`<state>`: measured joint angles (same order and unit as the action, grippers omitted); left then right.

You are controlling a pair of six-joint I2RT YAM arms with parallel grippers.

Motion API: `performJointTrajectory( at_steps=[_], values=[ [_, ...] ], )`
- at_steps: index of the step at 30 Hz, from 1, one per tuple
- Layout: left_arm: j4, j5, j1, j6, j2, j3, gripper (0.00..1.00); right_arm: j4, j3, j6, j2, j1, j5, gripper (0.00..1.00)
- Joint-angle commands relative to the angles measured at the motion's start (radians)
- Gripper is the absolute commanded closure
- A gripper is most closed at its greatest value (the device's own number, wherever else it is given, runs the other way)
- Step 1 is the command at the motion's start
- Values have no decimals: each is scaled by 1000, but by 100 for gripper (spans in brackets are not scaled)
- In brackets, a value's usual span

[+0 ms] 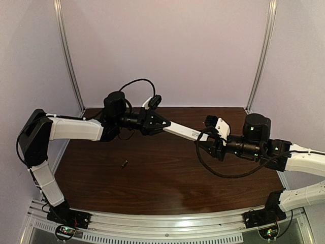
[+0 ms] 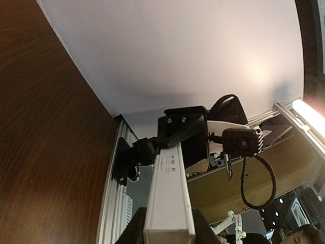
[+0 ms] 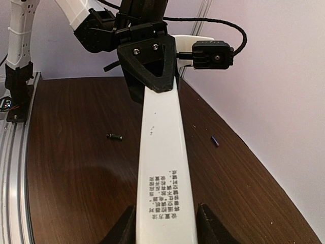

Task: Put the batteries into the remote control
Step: Pass from the left arm to the right, then remove the battery cover from the remote control.

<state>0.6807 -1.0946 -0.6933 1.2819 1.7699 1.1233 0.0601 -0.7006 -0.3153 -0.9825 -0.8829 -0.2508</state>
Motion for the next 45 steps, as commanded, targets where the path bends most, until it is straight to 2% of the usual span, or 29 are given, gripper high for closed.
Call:
performJointTrajectory(
  at_steps=[1,2,4,6,8,13,16,18,20,23,24,28,33,38,45],
  values=[
    [113,11,3,60,-11,-23,100,22,-2,-9,9,-14,28,64],
    [141,11,3,86,-7,-30,100,17,-3,-8,6,-15,30,63],
    [174,10,3,119,-1,-37,100,7,-7,-10,0,-18,33,52],
    [181,11,3,129,-1,-40,100,3,-7,-13,-3,-23,40,50],
    [174,12,3,128,0,-41,100,2,-7,-15,-7,-27,47,56],
    [153,15,3,115,-1,-40,100,9,-5,-17,-4,-31,55,85],
    [148,19,3,107,-3,-37,98,4,-7,-13,-2,-33,52,96],
    [147,22,6,100,-3,-35,85,5,-6,-7,1,-33,48,100],
    [112,23,12,73,-6,-24,68,8,-4,1,6,-34,48,100],
    [1,31,22,-10,-25,-3,56,2,-4,8,9,-33,56,100],
    [-66,42,25,-64,-36,7,55,0,-2,9,10,-33,60,100],
    [-382,103,28,-312,-67,85,55,5,2,23,4,-33,63,100],
    [-550,171,28,-456,-89,132,60,1,-7,27,-16,-33,65,100],
    [-575,155,28,-479,-97,144,71,-6,-13,35,-33,-33,80,100],
    [-580,125,26,-482,-108,138,82,-20,-25,40,-58,-33,106,100]
  ],
)
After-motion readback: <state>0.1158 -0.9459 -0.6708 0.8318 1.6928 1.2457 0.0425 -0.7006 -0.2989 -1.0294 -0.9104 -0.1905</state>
